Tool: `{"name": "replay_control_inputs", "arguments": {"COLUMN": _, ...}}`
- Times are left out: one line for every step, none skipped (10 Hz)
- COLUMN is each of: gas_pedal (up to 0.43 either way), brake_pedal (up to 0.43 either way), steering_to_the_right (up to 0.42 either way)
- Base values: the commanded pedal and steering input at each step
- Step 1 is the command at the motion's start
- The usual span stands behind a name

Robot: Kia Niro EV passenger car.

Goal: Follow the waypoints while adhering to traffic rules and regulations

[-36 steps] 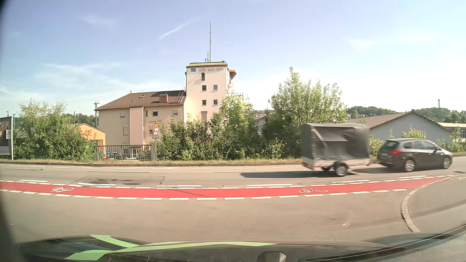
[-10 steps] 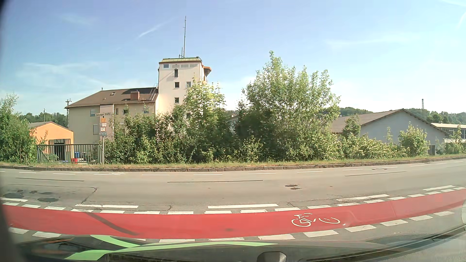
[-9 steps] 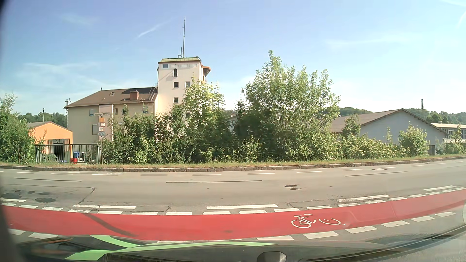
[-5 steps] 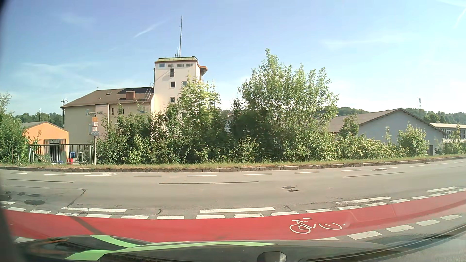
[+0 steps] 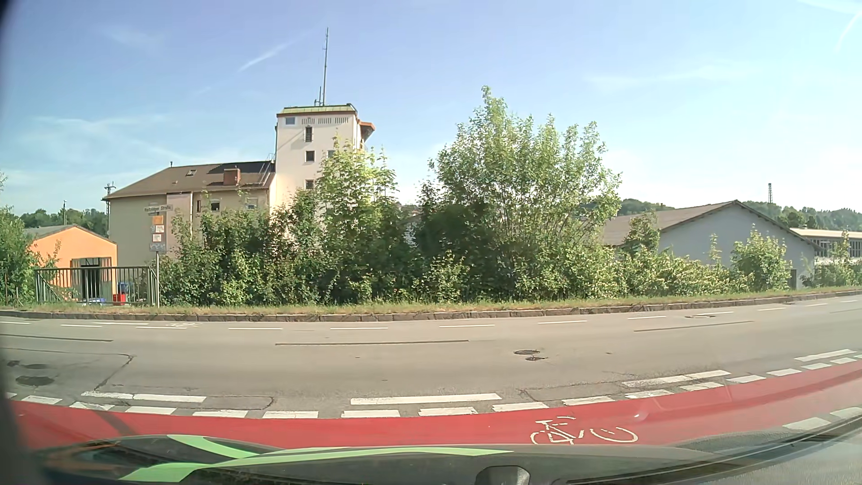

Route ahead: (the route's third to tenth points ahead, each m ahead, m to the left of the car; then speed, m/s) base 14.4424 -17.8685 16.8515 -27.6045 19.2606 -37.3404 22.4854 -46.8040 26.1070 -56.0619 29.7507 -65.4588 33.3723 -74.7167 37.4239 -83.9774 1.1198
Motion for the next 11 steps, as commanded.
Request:
{"name": "replay_control_inputs", "arguments": {"gas_pedal": 0.0, "brake_pedal": 0.11, "steering_to_the_right": 0.191}}
{"name": "replay_control_inputs", "arguments": {"gas_pedal": 0.0, "brake_pedal": 0.128, "steering_to_the_right": 0.216}}
{"name": "replay_control_inputs", "arguments": {"gas_pedal": 0.0, "brake_pedal": 0.152, "steering_to_the_right": 0.23}}
{"name": "replay_control_inputs", "arguments": {"gas_pedal": 0.0, "brake_pedal": 0.183, "steering_to_the_right": 0.232}}
{"name": "replay_control_inputs", "arguments": {"gas_pedal": 0.0, "brake_pedal": 0.201, "steering_to_the_right": 0.228}}
{"name": "replay_control_inputs", "arguments": {"gas_pedal": 0.0, "brake_pedal": 0.201, "steering_to_the_right": 0.228}}
{"name": "replay_control_inputs", "arguments": {"gas_pedal": 0.0, "brake_pedal": 0.195, "steering_to_the_right": 0.231}}
{"name": "replay_control_inputs", "arguments": {"gas_pedal": 0.0, "brake_pedal": 0.165, "steering_to_the_right": 0.23}}
{"name": "replay_control_inputs", "arguments": {"gas_pedal": 0.0, "brake_pedal": 0.14, "steering_to_the_right": 0.229}}
{"name": "replay_control_inputs", "arguments": {"gas_pedal": 0.0, "brake_pedal": 0.134, "steering_to_the_right": 0.228}}
{"name": "replay_control_inputs", "arguments": {"gas_pedal": 0.0, "brake_pedal": 0.134, "steering_to_the_right": 0.226}}
